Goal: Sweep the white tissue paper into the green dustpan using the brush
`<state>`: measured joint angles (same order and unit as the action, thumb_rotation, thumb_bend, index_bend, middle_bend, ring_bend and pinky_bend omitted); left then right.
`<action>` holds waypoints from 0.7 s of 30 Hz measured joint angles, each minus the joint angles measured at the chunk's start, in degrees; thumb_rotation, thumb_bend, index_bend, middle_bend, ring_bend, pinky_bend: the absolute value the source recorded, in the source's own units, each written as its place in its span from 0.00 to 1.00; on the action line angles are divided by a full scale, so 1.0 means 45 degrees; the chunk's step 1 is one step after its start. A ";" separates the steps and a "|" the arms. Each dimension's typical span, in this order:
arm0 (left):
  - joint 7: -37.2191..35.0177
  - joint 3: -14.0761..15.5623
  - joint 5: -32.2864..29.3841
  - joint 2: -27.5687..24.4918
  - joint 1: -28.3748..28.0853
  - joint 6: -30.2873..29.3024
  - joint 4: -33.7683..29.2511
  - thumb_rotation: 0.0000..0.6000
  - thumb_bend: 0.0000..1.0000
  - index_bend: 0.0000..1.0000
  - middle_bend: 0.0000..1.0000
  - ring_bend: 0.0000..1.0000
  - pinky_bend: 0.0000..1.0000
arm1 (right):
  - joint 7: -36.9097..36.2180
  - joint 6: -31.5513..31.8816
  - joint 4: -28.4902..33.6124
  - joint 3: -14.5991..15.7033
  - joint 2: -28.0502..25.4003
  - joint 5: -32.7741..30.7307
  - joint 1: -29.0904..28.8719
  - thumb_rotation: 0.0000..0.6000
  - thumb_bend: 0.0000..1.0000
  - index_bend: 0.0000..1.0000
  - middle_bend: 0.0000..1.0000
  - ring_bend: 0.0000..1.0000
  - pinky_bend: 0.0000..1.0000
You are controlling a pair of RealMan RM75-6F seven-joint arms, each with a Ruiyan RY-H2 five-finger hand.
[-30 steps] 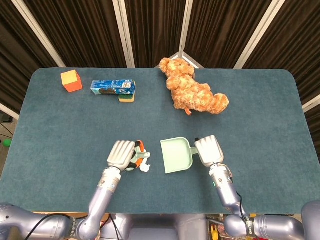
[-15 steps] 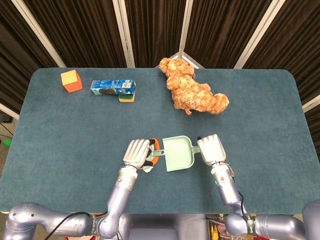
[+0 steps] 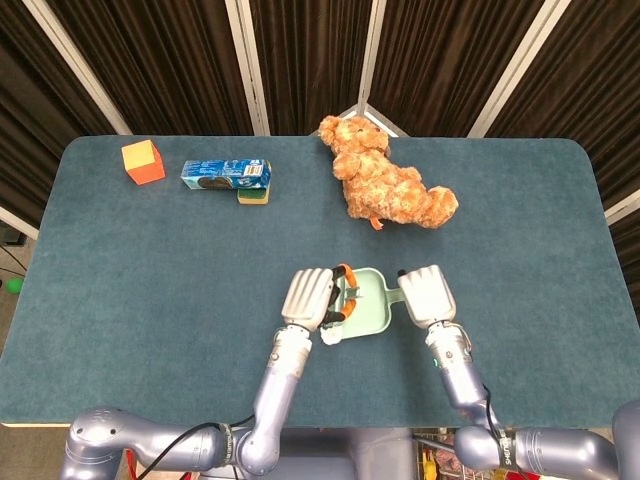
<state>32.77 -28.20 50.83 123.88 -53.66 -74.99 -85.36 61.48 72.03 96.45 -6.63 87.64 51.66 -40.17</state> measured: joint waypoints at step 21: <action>0.1339 0.0328 -0.2181 -0.2907 0.1743 -0.0961 -0.5187 1.00 0.67 0.81 1.00 1.00 1.00 | 0.0056 0.0230 0.0227 0.0462 -0.0372 0.0008 0.0186 1.00 0.45 0.67 0.84 0.83 0.86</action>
<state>38.80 -26.72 41.02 110.79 -45.81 -79.32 -108.71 61.73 73.07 97.47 -4.55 85.97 51.70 -39.34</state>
